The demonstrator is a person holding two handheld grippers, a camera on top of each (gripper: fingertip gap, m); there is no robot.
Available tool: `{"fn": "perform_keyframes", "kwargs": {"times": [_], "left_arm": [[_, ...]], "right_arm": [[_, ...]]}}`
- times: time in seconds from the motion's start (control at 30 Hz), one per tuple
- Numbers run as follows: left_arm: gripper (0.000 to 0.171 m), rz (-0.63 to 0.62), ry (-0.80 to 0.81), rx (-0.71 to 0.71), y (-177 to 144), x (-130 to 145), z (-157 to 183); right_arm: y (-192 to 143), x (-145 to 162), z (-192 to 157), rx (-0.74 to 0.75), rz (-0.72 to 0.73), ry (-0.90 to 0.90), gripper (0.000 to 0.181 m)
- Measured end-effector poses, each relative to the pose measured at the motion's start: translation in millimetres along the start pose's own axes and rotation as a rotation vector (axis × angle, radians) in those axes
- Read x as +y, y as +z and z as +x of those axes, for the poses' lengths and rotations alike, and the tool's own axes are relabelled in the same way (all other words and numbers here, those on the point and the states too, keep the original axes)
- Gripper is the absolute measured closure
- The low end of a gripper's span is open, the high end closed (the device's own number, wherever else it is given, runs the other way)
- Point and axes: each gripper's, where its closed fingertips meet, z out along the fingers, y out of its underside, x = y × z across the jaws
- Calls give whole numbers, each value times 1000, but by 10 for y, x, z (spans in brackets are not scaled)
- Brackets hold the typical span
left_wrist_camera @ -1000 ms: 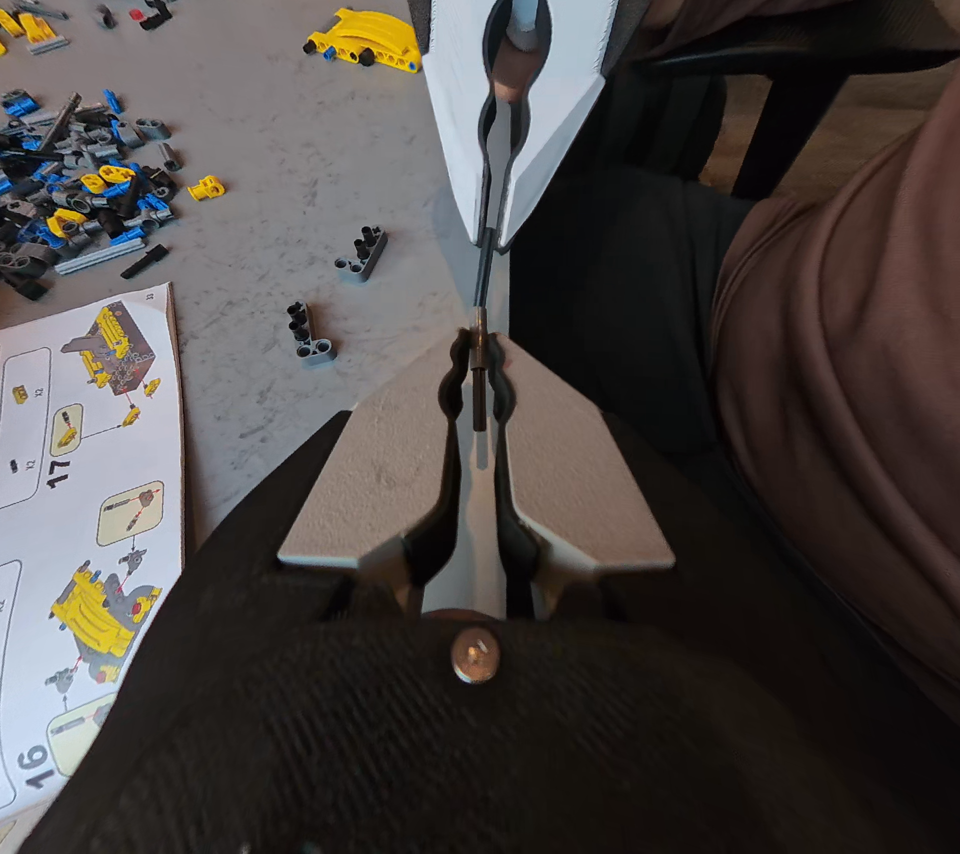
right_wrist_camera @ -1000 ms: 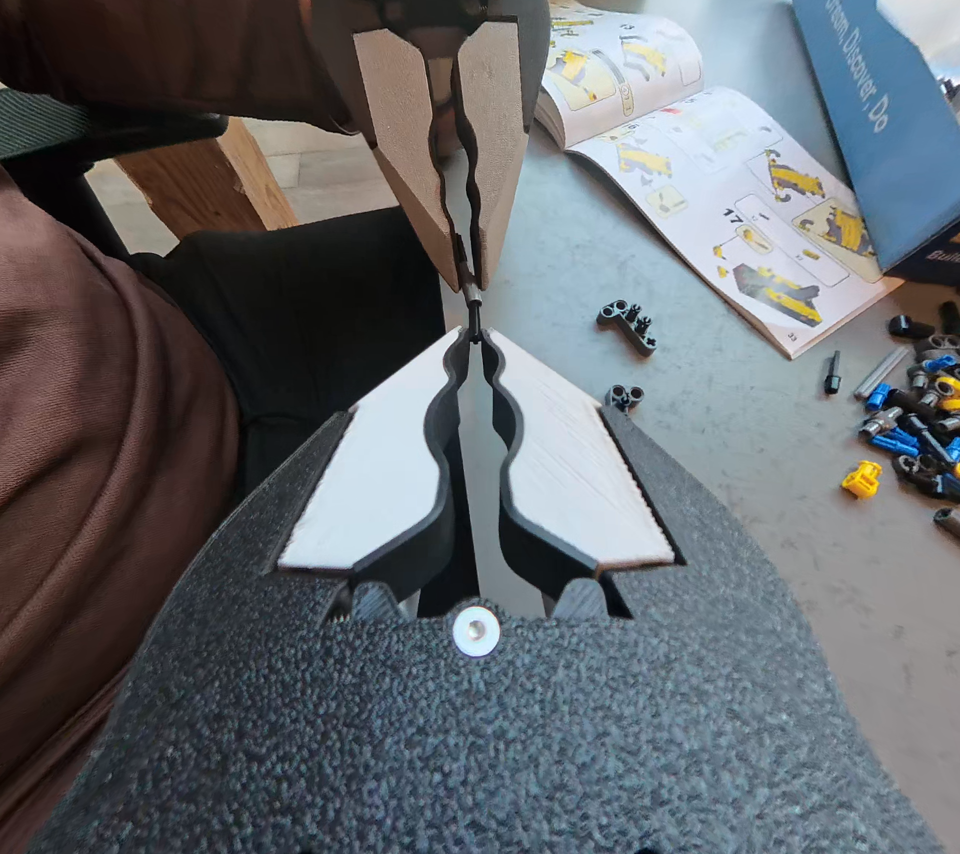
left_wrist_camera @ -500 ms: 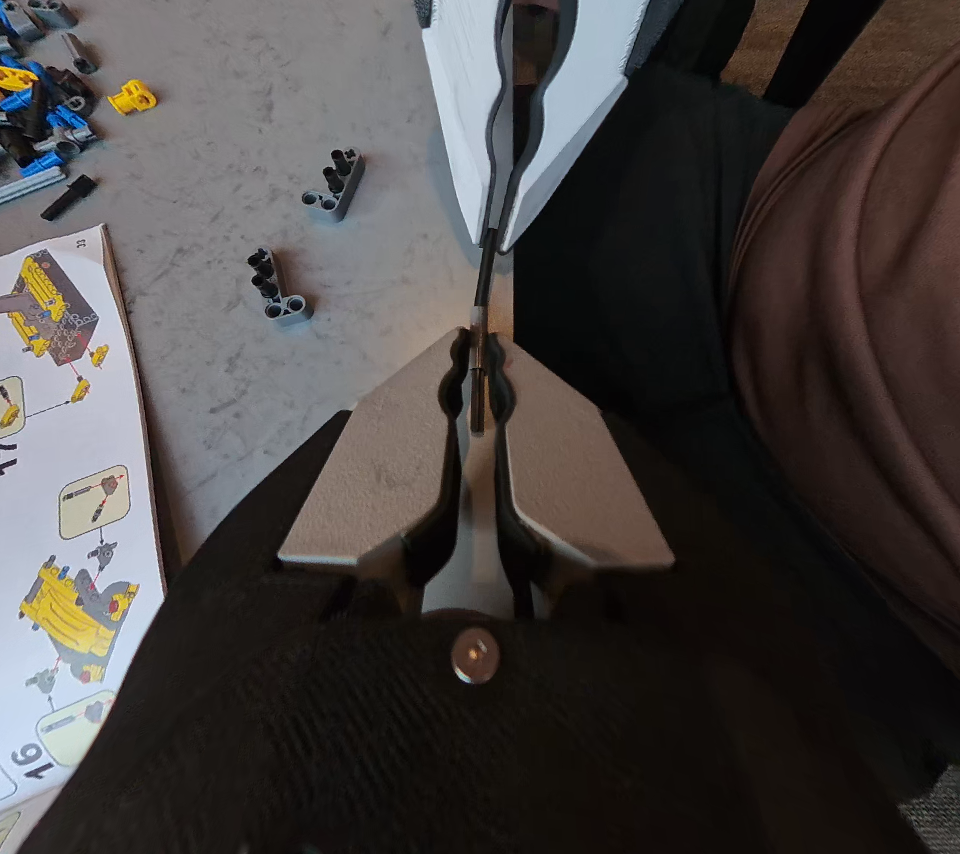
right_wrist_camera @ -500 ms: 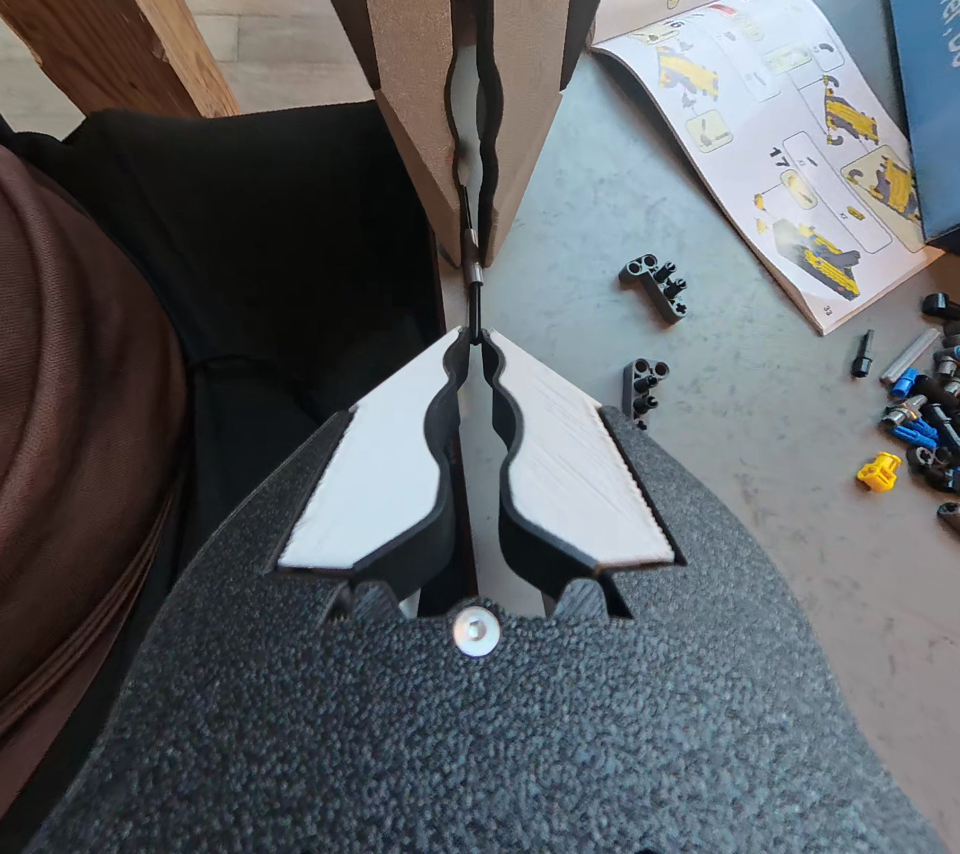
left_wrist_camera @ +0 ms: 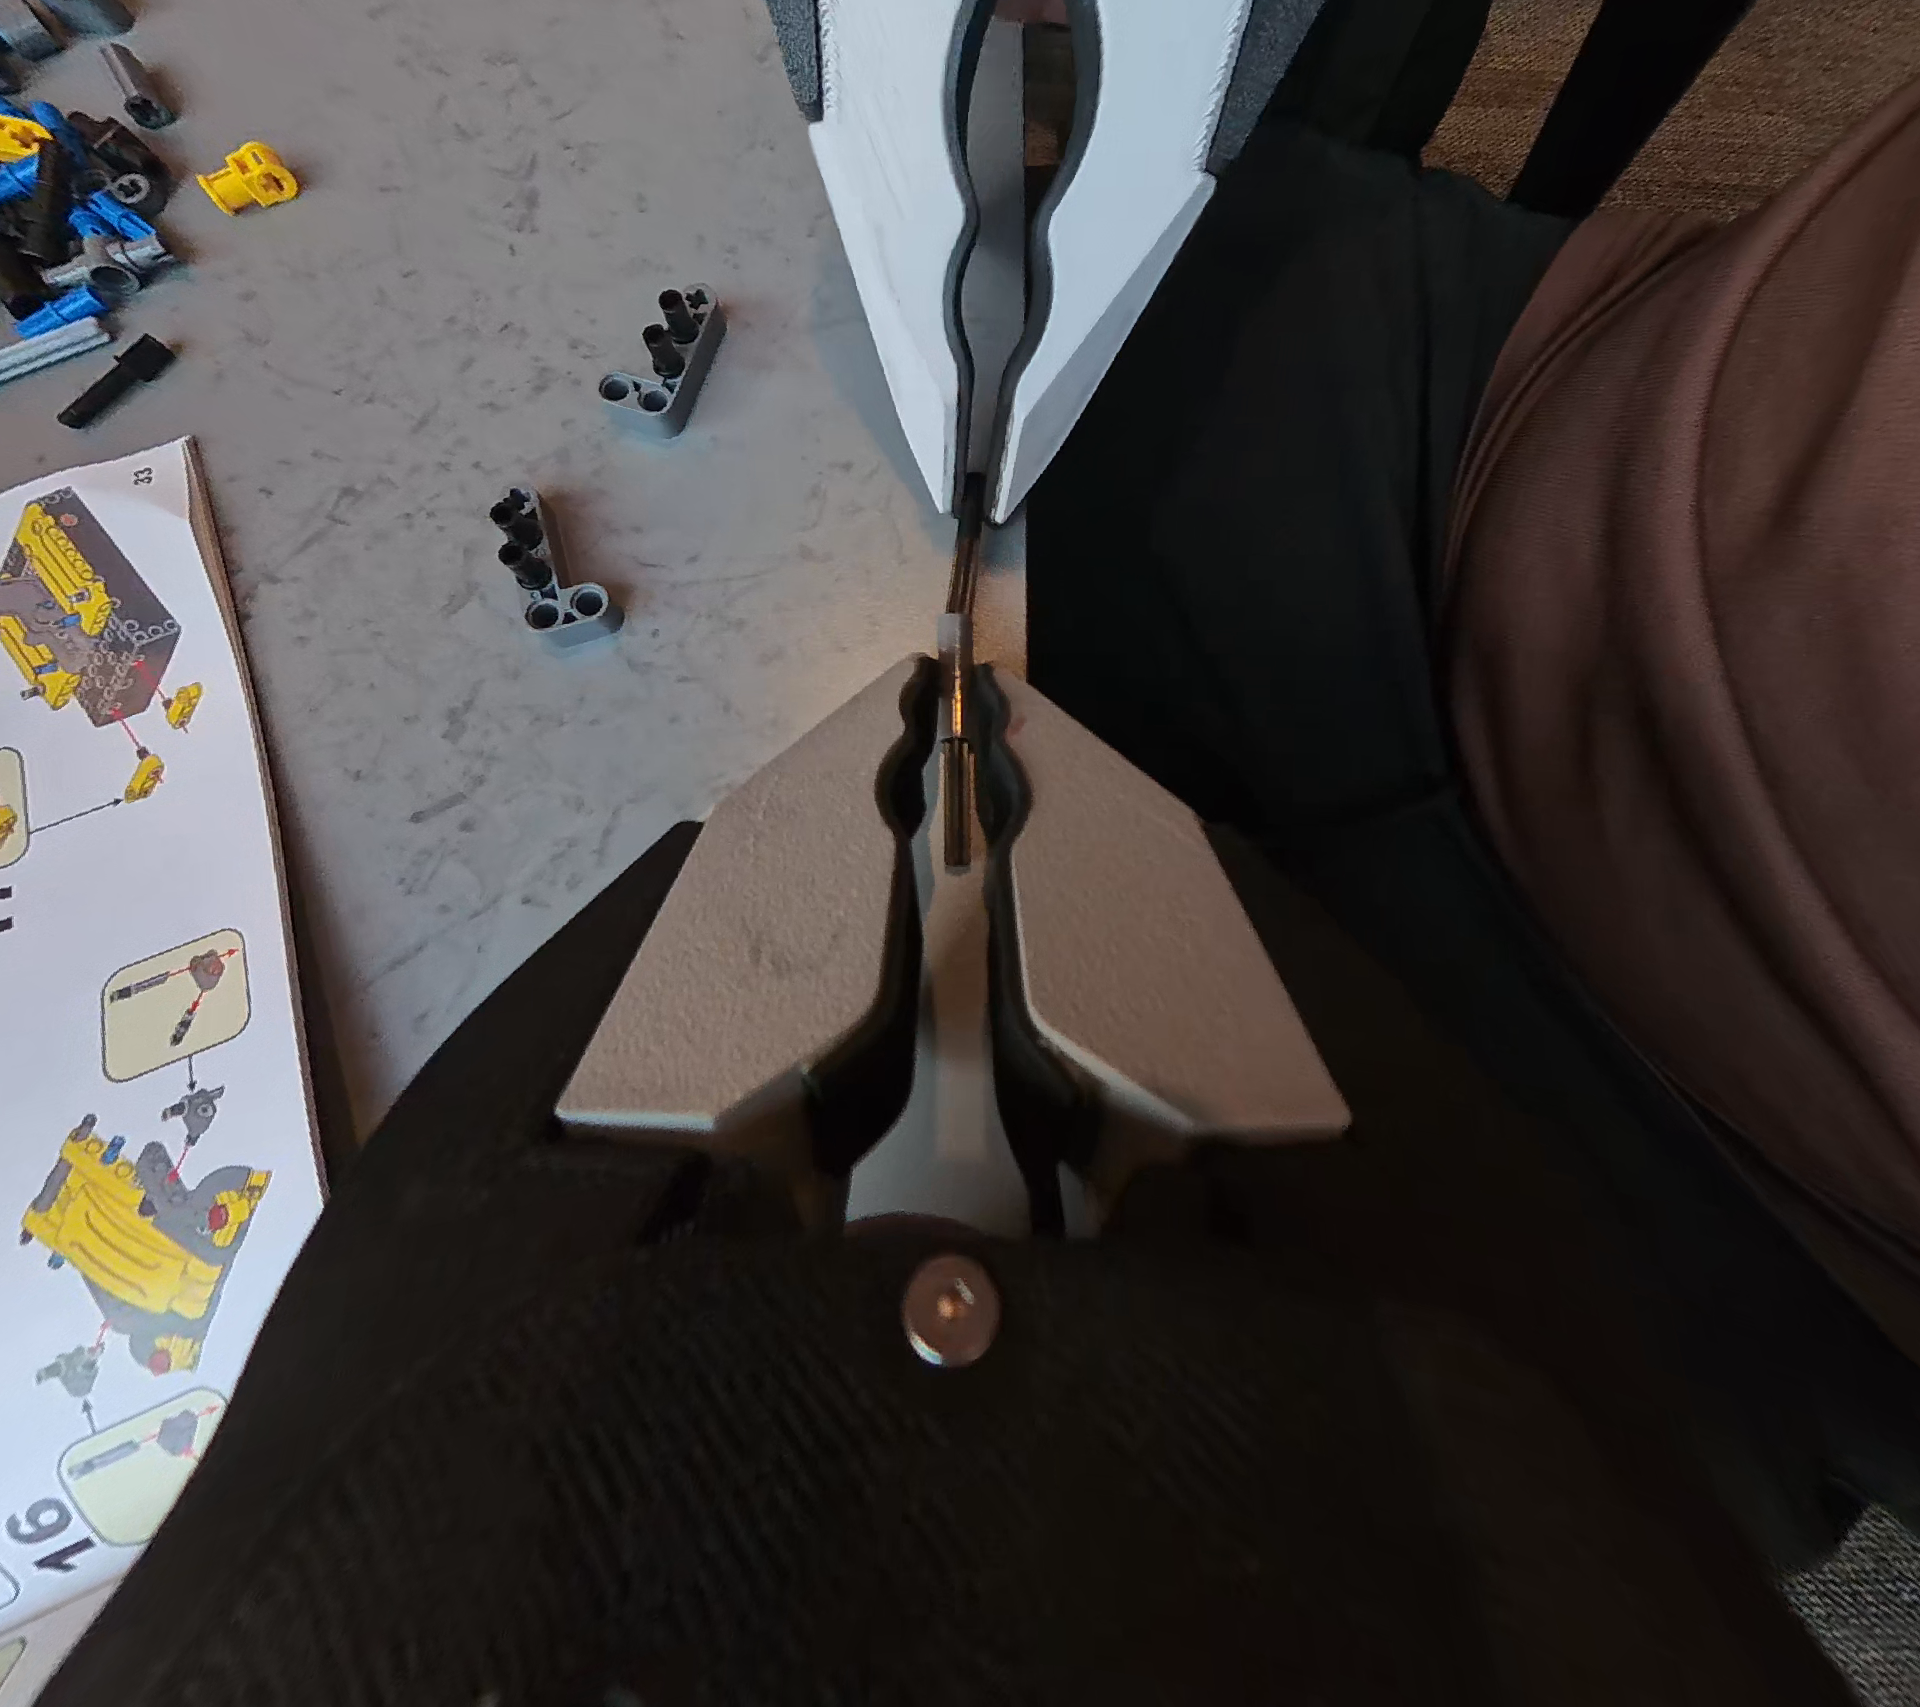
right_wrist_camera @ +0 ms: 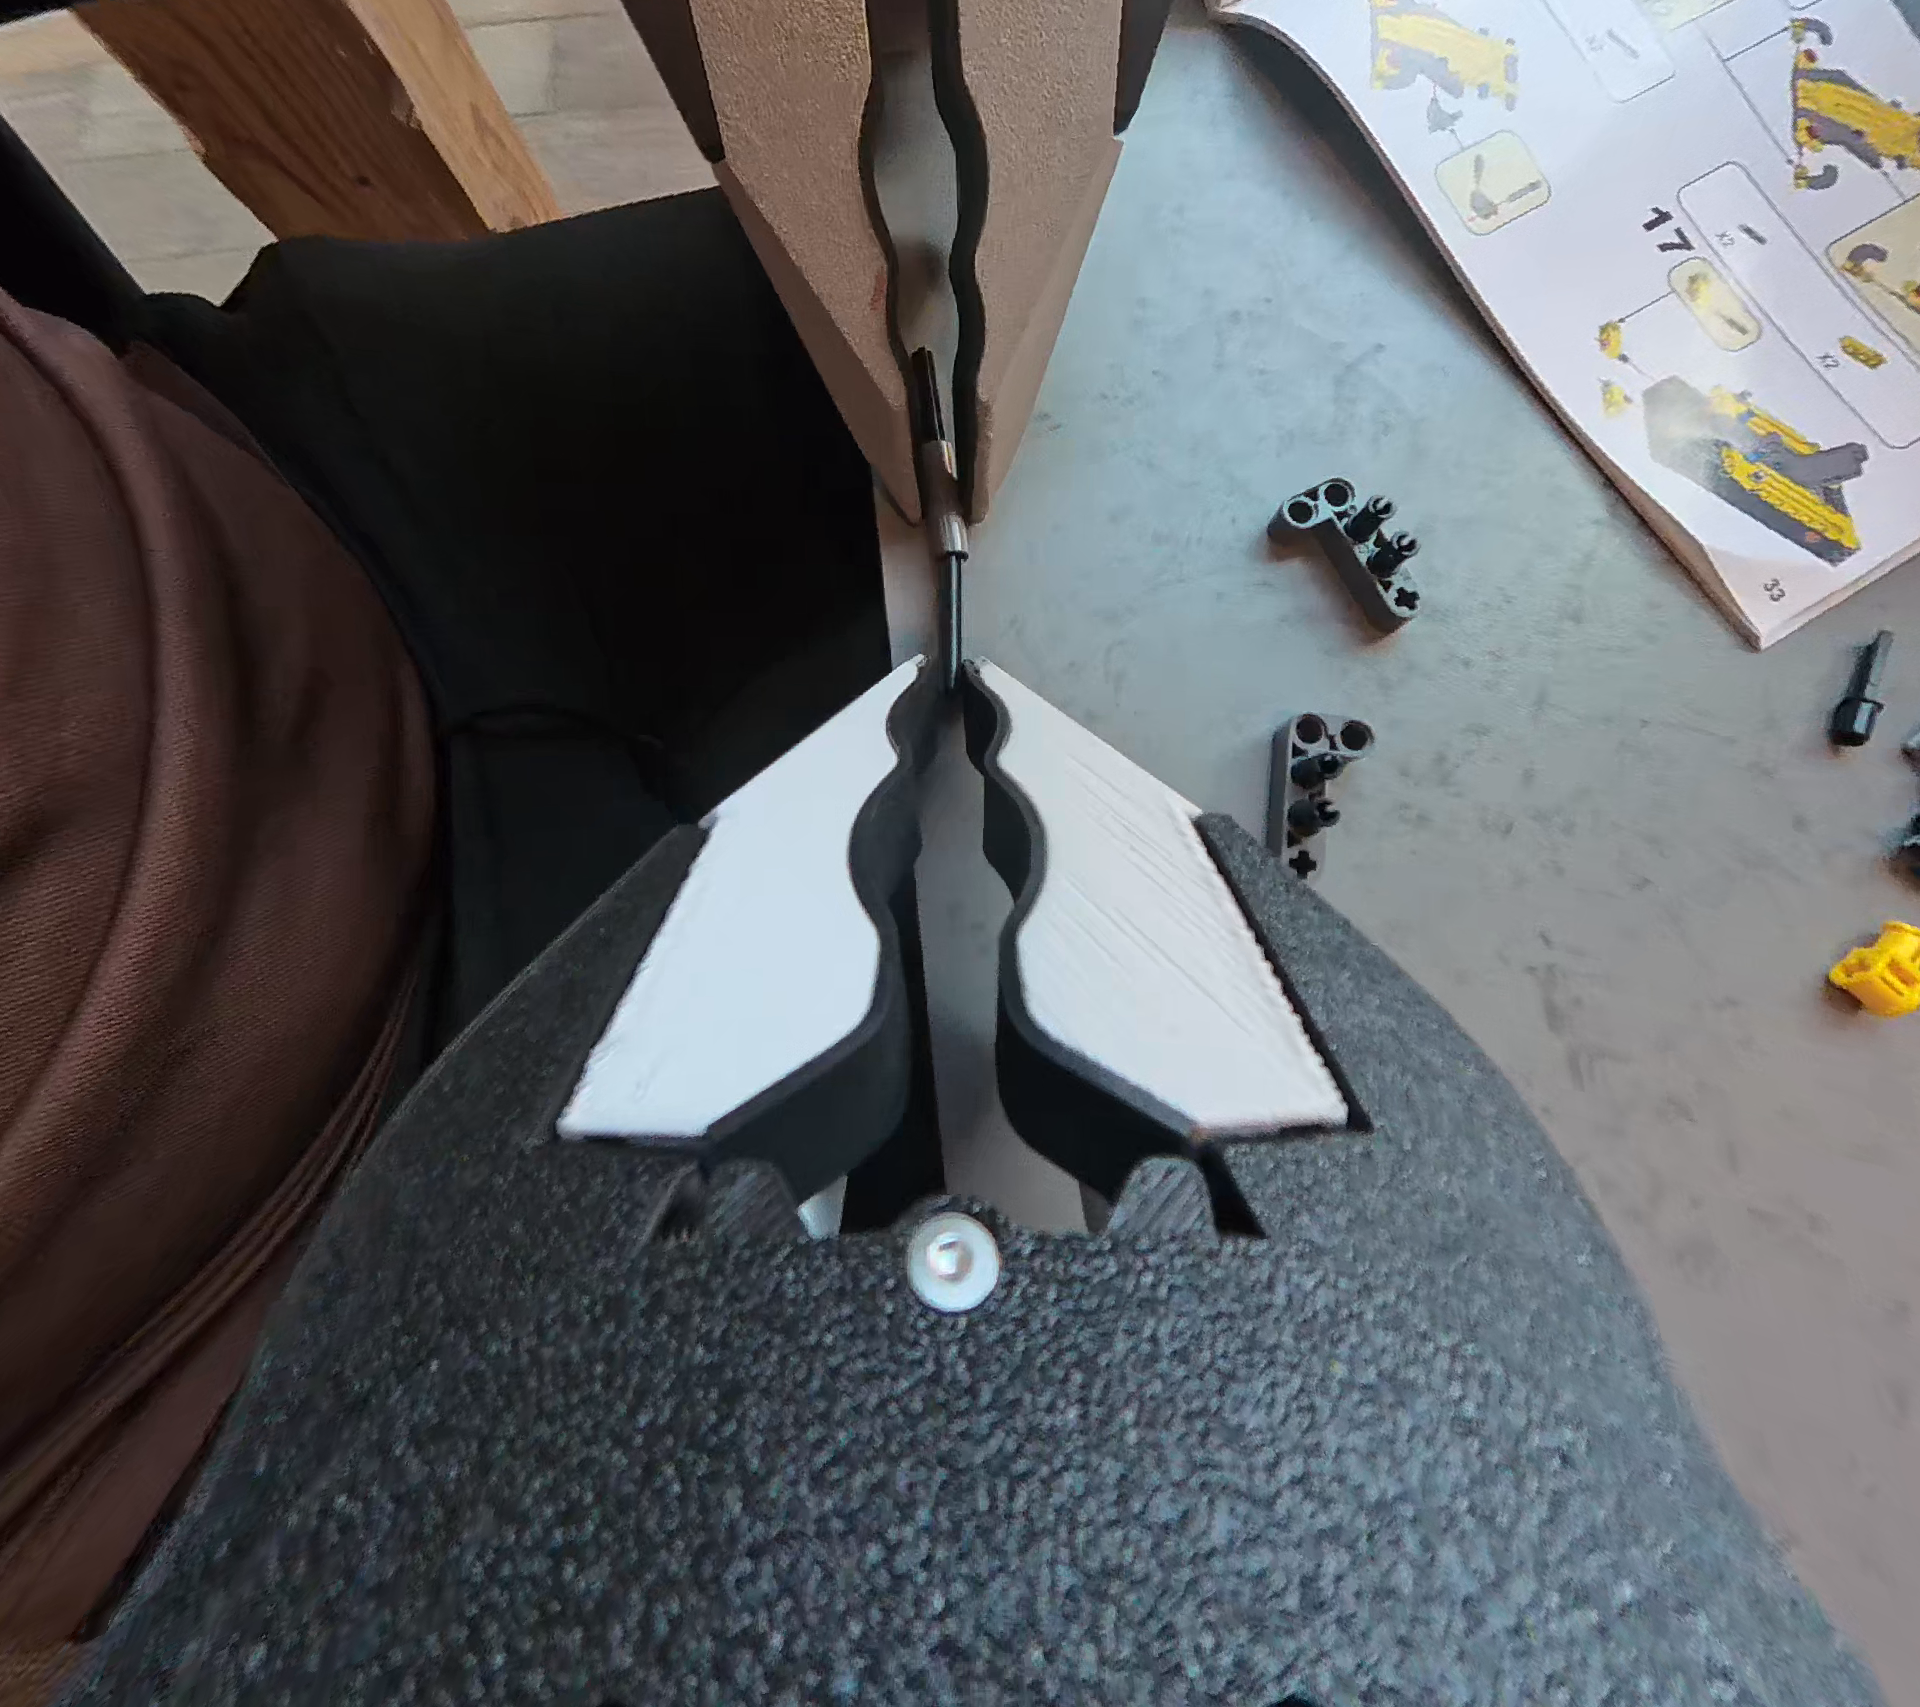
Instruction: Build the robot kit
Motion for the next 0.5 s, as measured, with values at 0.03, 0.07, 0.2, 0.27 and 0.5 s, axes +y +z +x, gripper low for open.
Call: {"fn": "perform_keyframes", "kwargs": {"times": [0.03,0.07,0.2,0.27,0.5], "left_arm": [[168,0,0,-1,0,1,0],[168,-1,3,-3,0,1,-1],[168,-2,12,8,7,-1,17],[168,-3,19,15,14,-9,21],[169,-4,0,-9,14,-13,-24]], "right_arm": [[3,-1,1,-2,-3,-6,180],[5,-2,1,-4,-5,-7,179],[18,-16,2,-2,-13,-46,179],[25,-21,3,-8,-24,-68,179],[56,-52,15,15,-24,-52,180]]}}
